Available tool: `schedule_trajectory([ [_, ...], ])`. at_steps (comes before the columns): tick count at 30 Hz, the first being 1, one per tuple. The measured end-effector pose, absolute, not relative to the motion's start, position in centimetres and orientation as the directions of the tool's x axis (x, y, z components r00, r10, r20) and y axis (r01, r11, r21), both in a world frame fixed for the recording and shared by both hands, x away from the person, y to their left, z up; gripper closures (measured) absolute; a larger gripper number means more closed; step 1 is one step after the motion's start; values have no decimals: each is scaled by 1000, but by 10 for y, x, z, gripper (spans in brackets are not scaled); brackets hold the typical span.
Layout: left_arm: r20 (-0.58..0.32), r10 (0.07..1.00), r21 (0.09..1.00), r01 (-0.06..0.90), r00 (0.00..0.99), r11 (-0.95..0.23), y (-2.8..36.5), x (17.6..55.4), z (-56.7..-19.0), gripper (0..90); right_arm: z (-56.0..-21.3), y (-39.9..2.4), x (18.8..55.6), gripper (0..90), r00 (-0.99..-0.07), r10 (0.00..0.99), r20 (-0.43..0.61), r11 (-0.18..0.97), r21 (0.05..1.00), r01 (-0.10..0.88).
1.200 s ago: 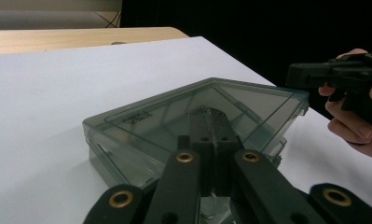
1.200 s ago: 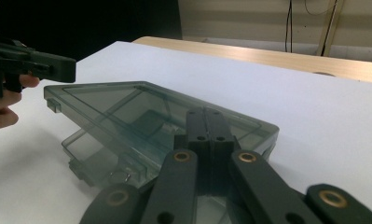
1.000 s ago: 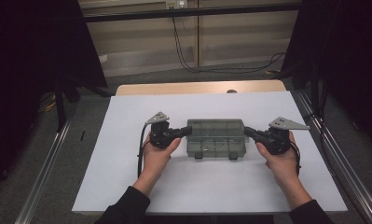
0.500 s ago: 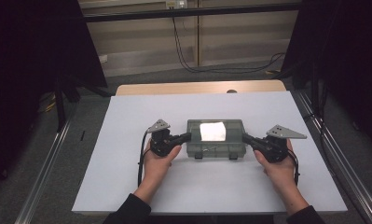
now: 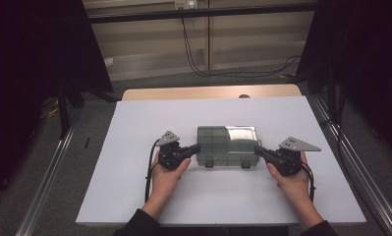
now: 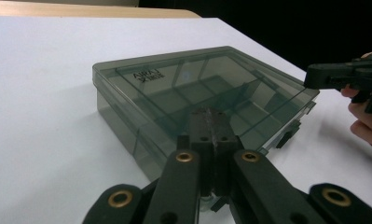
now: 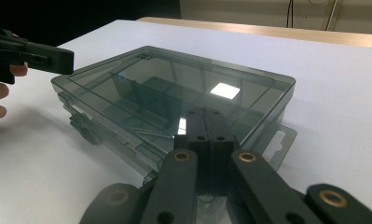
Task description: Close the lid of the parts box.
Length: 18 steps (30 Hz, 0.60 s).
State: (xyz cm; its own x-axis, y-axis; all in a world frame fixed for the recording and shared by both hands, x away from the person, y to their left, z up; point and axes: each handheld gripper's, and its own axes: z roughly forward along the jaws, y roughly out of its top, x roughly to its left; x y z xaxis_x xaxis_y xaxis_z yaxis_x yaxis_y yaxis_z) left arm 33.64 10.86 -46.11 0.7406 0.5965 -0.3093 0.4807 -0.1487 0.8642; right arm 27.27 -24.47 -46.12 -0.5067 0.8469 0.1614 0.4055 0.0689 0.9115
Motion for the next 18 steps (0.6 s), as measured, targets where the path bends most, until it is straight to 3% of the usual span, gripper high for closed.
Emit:
schedule_trajectory([
  [18, -288, 618, 868, 472, 731, -155, 107, 328, -473, 900, -474, -244, 270, 900, -496, 854, 158, 83, 900, 429],
])
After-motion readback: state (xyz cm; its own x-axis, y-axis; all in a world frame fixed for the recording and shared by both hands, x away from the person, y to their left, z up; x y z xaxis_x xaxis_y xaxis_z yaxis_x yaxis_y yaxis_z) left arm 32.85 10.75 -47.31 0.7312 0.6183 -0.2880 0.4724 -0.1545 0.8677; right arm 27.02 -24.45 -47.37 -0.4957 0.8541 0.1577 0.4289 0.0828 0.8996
